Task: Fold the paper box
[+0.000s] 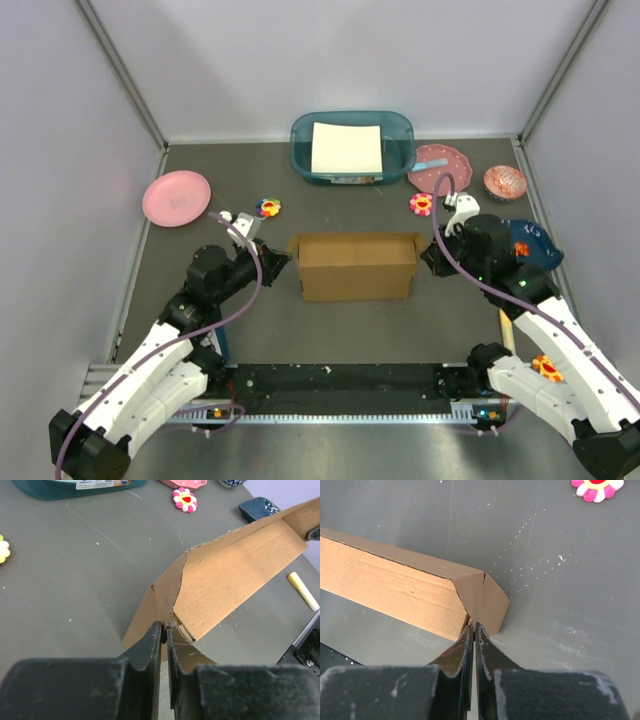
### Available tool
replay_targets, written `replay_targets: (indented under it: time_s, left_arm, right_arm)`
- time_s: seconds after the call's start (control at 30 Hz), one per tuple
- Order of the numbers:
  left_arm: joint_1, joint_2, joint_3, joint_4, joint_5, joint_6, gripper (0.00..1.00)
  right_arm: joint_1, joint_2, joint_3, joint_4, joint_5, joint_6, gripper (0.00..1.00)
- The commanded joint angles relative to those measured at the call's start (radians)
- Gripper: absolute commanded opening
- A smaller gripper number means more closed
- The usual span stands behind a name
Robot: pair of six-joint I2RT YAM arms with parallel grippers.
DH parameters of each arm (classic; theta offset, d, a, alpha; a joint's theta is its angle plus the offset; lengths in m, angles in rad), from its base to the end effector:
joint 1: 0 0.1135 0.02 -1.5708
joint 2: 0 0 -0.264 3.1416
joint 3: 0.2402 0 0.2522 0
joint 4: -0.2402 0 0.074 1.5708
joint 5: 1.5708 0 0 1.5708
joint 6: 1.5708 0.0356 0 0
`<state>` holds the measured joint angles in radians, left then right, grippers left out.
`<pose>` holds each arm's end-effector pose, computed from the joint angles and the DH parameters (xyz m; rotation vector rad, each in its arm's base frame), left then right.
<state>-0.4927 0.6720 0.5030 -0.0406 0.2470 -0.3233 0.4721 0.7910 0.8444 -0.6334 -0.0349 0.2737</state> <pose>0.1466 -0.0886 0.2732 0.3394 1.8149 -0.7995 0.1486 0.0772 0.3142 -0.2372 2.1749 0.4662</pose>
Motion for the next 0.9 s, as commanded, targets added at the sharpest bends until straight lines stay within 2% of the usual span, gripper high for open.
replay_targets:
  time_s: [0.0,0.03,0.13,0.5,0.87]
  left_arm:
    - [-0.001,-0.003,0.020,0.084,0.023,-0.019,0.08]
    - [-0.001,0.000,0.019,0.084,0.023,-0.020,0.04]
    - [-0.001,0.005,0.019,0.087,0.020,-0.019,0.00]
    - [-0.004,0.011,0.026,0.047,-0.028,0.032,0.00]
    - [-0.010,0.014,0.025,0.045,-0.046,0.050,0.00]
  right_arm:
    - [0.017,-0.010,-0.010,0.012,-0.013,0.059,0.00]
    - [0.019,-0.010,-0.011,0.020,-0.013,0.068,0.00]
    - [0.025,-0.009,-0.008,0.027,-0.020,0.105,0.00]
    - [0.028,0.014,0.059,0.035,-0.105,0.263,0.00]
    - [0.026,0.024,0.105,0.018,-0.114,0.305,0.00]
